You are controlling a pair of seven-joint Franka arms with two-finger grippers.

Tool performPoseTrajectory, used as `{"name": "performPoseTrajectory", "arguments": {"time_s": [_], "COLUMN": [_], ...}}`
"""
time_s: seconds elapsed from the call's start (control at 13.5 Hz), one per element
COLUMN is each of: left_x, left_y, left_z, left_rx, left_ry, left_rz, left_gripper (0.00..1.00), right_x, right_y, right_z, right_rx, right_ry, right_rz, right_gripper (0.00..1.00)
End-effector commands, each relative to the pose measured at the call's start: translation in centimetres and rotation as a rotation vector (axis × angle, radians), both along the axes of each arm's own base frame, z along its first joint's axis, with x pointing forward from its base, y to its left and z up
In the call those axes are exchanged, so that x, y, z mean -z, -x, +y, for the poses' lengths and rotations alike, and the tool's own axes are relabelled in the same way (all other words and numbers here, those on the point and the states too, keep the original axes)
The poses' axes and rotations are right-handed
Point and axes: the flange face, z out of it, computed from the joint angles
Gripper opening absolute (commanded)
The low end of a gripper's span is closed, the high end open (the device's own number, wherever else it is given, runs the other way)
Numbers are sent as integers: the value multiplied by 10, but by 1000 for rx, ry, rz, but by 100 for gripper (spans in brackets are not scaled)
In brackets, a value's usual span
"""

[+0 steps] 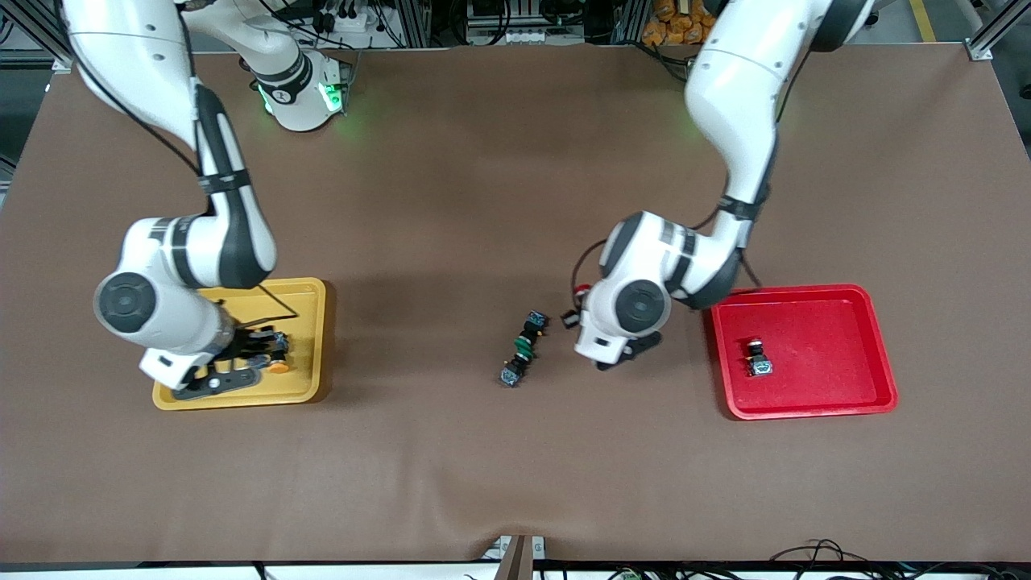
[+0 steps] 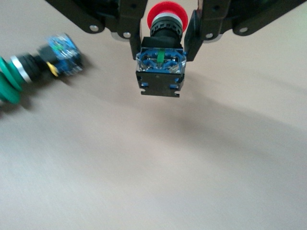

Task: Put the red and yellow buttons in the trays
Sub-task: 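Place the red button in the red tray while the right gripper places yellow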

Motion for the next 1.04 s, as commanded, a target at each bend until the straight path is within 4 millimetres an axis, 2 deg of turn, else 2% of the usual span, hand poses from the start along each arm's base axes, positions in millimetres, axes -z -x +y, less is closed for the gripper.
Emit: {"name": "performPoseTrajectory", "arguments": {"time_s": [0.0,0.22,0.37,0.44,0.59,0.74,0.81,0.89,0.96], "left_x": [-22,-30,-29,-26,-20,-8,4,19,31], "left_y": [-20,-48,-62,-67,-75,-78,-81,-82,-83], "left_z": [61,142,202,232,289,331,343,351,359], "left_rx": [44,81,132,155,184,201,212,216,222], "left_ry": [-12,36,28,12,3,3,-7,-20,-35], "left_rz": [16,24,22,20,17,18,11,8,8], "left_gripper": [0,0,0,0,0,0,0,0,3], "right_x": [3,24,54,72,102,111,114,114,114], "right_y": [3,6,11,14,25,30,29,29,29], "right_z": [-39,-94,-114,-119,-116,-111,-110,-111,-110], "right_rx": [-53,-67,-68,-49,29,58,57,57,60], "right_ry": [-14,-43,-116,-155,-238,-271,-266,-264,-266], "right_rz": [14,39,58,65,84,90,86,83,88], "right_gripper": [0,0,0,0,0,0,0,15,74]}}
